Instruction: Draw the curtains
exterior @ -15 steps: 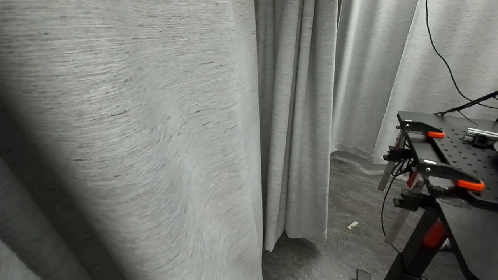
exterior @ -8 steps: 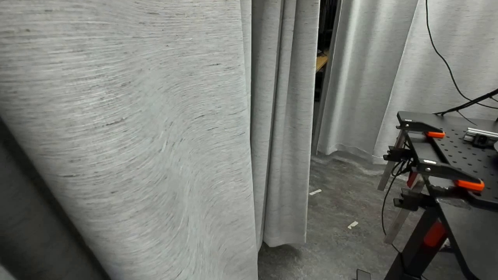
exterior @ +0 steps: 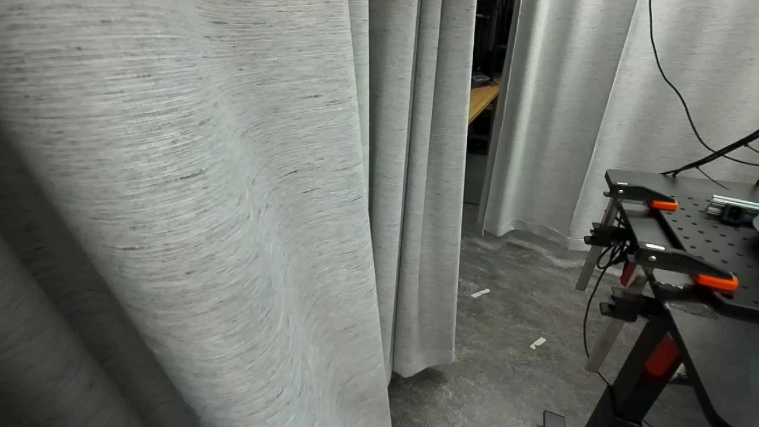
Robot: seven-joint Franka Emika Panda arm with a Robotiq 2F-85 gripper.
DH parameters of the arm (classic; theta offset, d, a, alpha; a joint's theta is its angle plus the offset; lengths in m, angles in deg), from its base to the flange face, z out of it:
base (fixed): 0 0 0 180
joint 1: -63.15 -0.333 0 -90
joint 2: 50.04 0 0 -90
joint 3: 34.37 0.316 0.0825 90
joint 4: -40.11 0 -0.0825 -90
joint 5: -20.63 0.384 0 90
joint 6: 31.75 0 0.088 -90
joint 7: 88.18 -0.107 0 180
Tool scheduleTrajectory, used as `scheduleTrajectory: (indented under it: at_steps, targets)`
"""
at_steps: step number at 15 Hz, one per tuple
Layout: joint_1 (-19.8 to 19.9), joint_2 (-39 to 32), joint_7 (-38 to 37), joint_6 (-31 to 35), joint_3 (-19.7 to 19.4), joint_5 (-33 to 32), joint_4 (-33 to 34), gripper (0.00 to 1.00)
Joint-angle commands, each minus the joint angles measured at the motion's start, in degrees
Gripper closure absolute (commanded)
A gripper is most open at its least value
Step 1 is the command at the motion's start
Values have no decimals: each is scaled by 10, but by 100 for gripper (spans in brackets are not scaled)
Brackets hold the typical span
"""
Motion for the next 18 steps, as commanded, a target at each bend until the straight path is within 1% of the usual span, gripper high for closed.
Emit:
scheduleTrajectory:
  at_steps: [1, 3, 4, 9, 10, 11, 12, 13, 14, 18]
  targets:
    - [1, 101, 60, 31, 19, 11, -139, 99]
    - [1, 142, 86, 38, 29, 16, -193, 99]
    - [-16, 163, 102, 37, 14, 24, -217, 99]
    - [-41, 272, 148, 44, 12, 31, -351, 99]
    - [-47, 295, 151, 45, 11, 27, -378, 72]
    - [-53, 318, 154, 47, 10, 25, -405, 70]
    - [-58, 340, 155, 48, 9, 22, -431, 64]
    - [-63, 362, 156, 51, 8, 19, -458, 57]
    - [-68, 383, 157, 56, 7, 16, -486, 48]
    - [-82, 432, 155, 62, 3, 4, -553, 19]
